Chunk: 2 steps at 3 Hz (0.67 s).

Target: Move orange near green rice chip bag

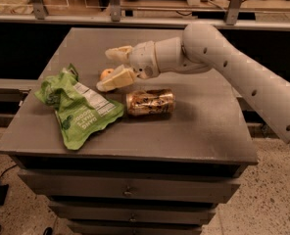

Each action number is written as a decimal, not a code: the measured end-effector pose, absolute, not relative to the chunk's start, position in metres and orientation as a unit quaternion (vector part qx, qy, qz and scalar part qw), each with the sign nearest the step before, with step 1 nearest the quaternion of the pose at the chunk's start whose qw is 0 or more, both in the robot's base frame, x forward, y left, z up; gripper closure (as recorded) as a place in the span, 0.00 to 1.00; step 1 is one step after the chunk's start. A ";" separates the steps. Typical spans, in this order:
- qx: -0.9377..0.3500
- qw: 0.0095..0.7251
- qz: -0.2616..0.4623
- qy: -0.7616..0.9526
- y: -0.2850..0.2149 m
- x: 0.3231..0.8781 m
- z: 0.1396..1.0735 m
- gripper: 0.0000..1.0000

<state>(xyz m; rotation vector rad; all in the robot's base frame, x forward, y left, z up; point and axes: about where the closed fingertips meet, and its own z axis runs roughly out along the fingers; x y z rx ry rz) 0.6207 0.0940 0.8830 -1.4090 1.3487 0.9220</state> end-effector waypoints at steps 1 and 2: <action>-0.578 0.472 0.376 0.549 0.092 0.621 0.886 0.00; -0.584 0.472 0.373 0.544 0.082 0.625 0.900 0.00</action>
Offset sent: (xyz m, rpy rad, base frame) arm 0.0105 -0.0313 0.0352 -0.0157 -0.0352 0.0162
